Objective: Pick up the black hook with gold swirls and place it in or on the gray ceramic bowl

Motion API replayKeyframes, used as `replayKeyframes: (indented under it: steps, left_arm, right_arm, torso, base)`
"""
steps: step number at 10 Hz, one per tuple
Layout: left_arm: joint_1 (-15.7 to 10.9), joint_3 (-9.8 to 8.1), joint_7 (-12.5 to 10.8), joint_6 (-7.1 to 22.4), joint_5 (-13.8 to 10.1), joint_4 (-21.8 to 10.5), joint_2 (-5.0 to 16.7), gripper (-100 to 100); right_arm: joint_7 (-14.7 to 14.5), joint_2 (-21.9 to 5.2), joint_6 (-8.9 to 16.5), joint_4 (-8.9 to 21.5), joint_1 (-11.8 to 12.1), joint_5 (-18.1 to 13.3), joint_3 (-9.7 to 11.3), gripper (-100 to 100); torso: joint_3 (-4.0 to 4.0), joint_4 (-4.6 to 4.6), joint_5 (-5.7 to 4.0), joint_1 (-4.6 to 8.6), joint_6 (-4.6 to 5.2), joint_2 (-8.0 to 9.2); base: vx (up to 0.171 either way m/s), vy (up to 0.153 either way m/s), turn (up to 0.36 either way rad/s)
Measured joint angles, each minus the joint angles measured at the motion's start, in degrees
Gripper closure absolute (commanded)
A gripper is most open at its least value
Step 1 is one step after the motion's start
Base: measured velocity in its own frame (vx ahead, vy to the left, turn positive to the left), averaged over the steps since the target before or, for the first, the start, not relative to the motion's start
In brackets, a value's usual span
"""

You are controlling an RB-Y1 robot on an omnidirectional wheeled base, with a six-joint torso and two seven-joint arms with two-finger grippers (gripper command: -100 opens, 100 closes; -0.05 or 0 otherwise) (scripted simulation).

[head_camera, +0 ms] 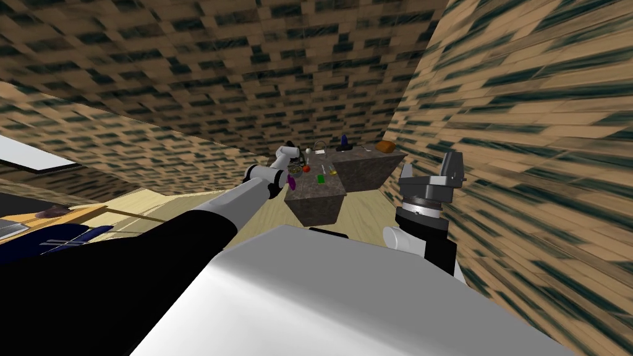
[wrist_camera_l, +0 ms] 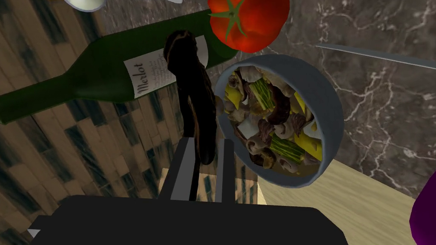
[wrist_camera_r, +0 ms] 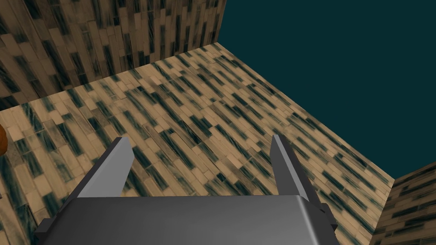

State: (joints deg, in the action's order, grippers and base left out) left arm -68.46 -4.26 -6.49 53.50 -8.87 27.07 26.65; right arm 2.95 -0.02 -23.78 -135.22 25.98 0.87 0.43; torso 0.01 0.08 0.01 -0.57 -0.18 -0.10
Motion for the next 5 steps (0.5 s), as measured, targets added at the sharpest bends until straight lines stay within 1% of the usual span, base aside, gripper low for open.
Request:
replayKeyframes:
  steps: [1, 2, 4, 5]
  left_arm:
    - [-0.9, -0.31, -0.7, 0.9, -0.3, -1.3, 0.3, 100]
    - [-1.4, -0.64, -1.3, 1.7, -0.5, -2.1, 0.7, 100]
    - [-1.1, -1.15, -3.1, 4.5, -0.8, -1.2, 0.9, 100]
    - [-1.8, -1.40, -3.6, 5.2, -1.0, -2.2, 1.1, 100]
  right_arm:
    - [0.0, 0.0, 0.0, 0.0, 0.0, 0.0, 0.0, 0]
    - [0.0, 0.0, 0.0, 0.0, 0.0, 0.0, 0.0, 0]
    - [0.0, 0.0, 0.0, 0.0, 0.0, 0.0, 0.0, 0]
    - [0.0, 0.0, 0.0, 0.0, 0.0, 0.0, 0.0, 0]
  torso:
    - [-0.02, -0.01, 0.01, -0.04, 0.00, -0.03]
    - [0.00, -0.03, 0.03, -0.06, 0.01, 0.03]
    - [-0.01, -0.03, -0.01, 0.17, 0.02, 0.02]
    - [-0.02, -0.03, -0.01, 0.17, 0.02, 0.00]
  base:
    - [0.024, 0.182, -0.118]
    - [0.021, 0.144, -0.105]
    - [0.030, 0.123, -0.080]
    - [0.044, 0.153, -0.119]
